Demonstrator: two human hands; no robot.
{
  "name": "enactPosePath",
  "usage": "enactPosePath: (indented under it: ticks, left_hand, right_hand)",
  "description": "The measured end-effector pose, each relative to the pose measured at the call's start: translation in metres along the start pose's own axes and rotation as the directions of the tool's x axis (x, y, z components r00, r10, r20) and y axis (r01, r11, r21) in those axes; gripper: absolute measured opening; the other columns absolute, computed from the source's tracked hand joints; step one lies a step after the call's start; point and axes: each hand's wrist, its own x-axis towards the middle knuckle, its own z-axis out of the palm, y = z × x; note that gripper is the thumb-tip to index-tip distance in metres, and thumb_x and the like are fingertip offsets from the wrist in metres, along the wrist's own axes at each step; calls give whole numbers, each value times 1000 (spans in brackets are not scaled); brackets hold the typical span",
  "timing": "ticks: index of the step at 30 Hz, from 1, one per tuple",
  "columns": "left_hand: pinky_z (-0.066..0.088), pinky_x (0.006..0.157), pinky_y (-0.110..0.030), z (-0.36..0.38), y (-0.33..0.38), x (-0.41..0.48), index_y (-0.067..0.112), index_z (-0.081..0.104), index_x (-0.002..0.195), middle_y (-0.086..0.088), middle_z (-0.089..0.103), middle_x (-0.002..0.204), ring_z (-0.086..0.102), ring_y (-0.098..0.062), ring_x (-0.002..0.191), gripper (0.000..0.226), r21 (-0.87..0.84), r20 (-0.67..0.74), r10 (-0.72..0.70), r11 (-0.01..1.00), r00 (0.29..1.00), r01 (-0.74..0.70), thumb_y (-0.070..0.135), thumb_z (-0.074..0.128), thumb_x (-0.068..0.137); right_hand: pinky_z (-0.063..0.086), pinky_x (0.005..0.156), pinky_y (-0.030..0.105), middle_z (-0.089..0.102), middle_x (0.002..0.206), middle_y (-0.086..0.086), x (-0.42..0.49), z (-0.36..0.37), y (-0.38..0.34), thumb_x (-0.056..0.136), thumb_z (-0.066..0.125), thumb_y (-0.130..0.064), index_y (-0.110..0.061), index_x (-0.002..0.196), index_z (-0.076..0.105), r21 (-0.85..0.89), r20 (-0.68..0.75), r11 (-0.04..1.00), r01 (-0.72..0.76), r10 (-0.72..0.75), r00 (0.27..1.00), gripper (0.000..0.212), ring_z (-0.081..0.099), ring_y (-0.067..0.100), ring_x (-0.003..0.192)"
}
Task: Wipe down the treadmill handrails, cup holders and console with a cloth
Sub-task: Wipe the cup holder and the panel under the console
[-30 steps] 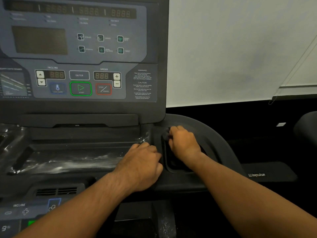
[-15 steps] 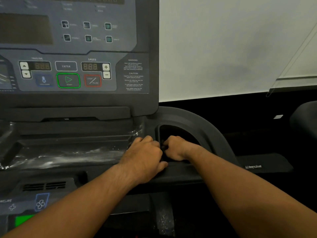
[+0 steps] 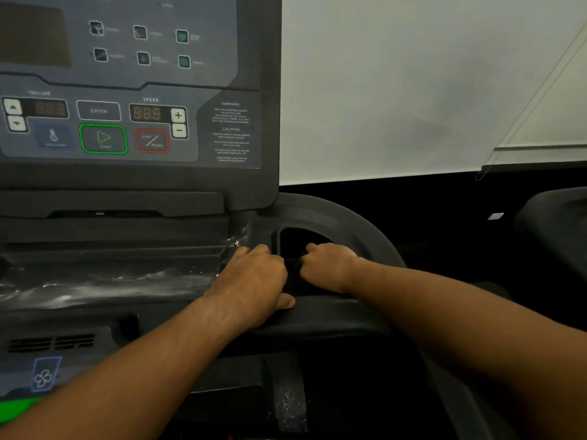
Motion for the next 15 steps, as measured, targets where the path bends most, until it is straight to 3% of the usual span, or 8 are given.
enactPosePath:
  ticks: [3,5,7,10,12,15]
  left_hand:
    - [33,105,-39,2,0,0,20,66,117,7,57,132,43,-16,124,48,-9,-12,1,1000,1000,-1,58,49,93]
    - [33,106,-39,4,-1,1,21,66,118,8,56,133,43,-16,124,48,-8,-15,3,1000,1000,-3,58,48,93]
    - [33,106,-38,5,-2,1,22,65,120,8,56,133,42,-15,125,49,-7,-20,9,1000,1000,-9,59,48,93]
    - [33,105,-39,5,-4,2,22,66,118,9,56,132,43,-15,123,50,-3,-20,15,1000,1000,-15,61,49,91]
    - [33,105,-39,3,-4,2,21,67,115,9,57,131,44,-16,122,50,1,-17,17,1000,1000,-17,62,49,91]
    - [33,105,-40,2,-2,-1,20,68,113,8,57,131,43,-16,122,49,-4,-12,8,1000,1000,-8,60,49,92]
  right_hand:
    - [40,86,37,57,125,4,13,4,0,96,52,-25,-20,118,63,-250,-109,965,78,-108,988,25,46,28,115]
    - [41,85,36,51,132,5,18,-1,-3,96,52,-25,-19,126,59,-237,-64,968,86,-104,993,31,46,28,117]
    - [43,81,35,50,133,7,17,-7,-6,98,48,-23,-17,129,56,-100,-12,994,39,-41,999,32,50,27,113]
    - [46,71,32,58,103,6,7,-15,-4,96,50,-14,-10,115,61,120,161,987,-110,90,983,23,55,21,82]
    - [45,67,31,49,83,5,2,-20,-3,92,56,-10,-9,112,62,131,313,975,-179,130,941,21,48,18,64]
    - [42,63,29,48,79,4,1,-35,-5,97,50,-17,-11,96,60,140,533,976,-166,67,843,12,43,15,60]
